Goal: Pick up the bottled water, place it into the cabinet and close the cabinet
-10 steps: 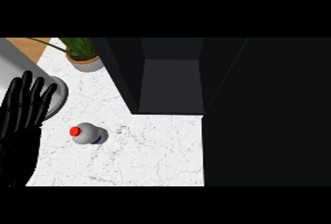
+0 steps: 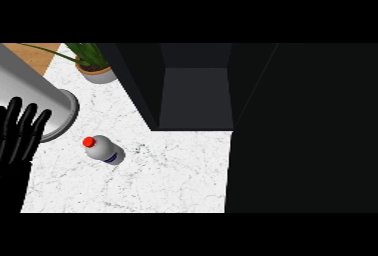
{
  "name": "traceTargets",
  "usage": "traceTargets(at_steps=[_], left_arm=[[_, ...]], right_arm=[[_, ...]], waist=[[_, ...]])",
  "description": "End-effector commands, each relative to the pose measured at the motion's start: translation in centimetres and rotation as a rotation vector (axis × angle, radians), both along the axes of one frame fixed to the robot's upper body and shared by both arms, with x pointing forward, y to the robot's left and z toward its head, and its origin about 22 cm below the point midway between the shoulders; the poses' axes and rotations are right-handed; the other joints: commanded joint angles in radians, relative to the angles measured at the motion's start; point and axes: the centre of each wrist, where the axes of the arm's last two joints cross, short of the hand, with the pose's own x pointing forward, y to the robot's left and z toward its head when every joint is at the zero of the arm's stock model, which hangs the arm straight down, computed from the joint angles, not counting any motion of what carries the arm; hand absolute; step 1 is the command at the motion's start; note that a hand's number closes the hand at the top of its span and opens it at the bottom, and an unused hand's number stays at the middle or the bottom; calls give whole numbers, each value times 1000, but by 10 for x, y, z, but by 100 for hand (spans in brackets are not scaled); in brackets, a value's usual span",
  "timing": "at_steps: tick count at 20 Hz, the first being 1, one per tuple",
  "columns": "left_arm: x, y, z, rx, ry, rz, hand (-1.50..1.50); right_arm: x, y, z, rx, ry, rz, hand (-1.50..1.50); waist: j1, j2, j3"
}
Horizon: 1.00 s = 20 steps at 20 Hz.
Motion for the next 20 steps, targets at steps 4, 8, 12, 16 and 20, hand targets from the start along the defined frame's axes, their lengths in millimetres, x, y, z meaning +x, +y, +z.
traceTargets(at_steps=[4,8,12,16,20], left_arm=[[-36,4,-3,-35,81,-13,-150],[-63,7,8,-37,96,-7,-150],[-60,-4,-15,-3,133,33,-150],[-60,-4,-31,-3,148,52,-150],[-61,20,-29,10,130,107,-150]], right_arm=[[-58,0,36,37,106,60,-150],[-61,3,21,72,112,18,-150],[-82,9,21,56,118,52,-150],[-91,-1,14,47,125,51,-150],[-93,9,3,59,107,50,-150]], waist=[[0,-1,2],[4,0,2],[-2,0,2],[-5,0,2],[-4,0,2]])
